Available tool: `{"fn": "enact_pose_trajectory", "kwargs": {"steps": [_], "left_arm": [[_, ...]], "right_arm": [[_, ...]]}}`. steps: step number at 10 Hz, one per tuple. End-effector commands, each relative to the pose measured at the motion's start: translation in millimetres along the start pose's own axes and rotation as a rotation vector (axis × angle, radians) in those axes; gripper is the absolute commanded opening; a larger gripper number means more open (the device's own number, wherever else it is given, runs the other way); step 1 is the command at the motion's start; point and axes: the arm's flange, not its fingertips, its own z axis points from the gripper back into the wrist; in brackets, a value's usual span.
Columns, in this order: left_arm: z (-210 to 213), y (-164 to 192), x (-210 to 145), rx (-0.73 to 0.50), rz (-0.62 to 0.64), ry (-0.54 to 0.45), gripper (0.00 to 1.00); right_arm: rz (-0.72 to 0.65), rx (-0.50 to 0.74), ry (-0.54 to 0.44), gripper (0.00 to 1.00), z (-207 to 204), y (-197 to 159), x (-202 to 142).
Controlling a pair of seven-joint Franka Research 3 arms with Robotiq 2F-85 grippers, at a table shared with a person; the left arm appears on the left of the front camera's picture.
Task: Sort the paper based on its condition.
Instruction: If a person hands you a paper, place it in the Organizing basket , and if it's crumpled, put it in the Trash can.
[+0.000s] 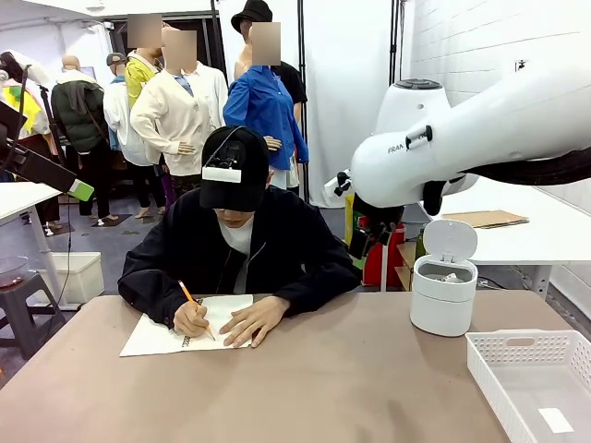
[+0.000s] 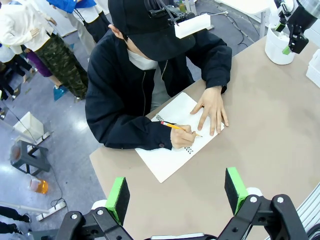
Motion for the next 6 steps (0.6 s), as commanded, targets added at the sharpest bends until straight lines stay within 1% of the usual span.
{"fn": "enact_pose_trajectory", "kwargs": {"steps": [1, 6], "left_arm": [[0.9, 0.5, -1.6, -0.005, 0.003, 0.005, 1.00], [0.9, 0.5, -1.6, -0.005, 0.003, 0.005, 1.00]], "right_arm": [[-0.022, -0.043, 0.025, 1.00, -7.7, -3.5, 3.2], [-0.022, -0.043, 0.025, 1.00, -7.7, -3.5, 3.2]]}}
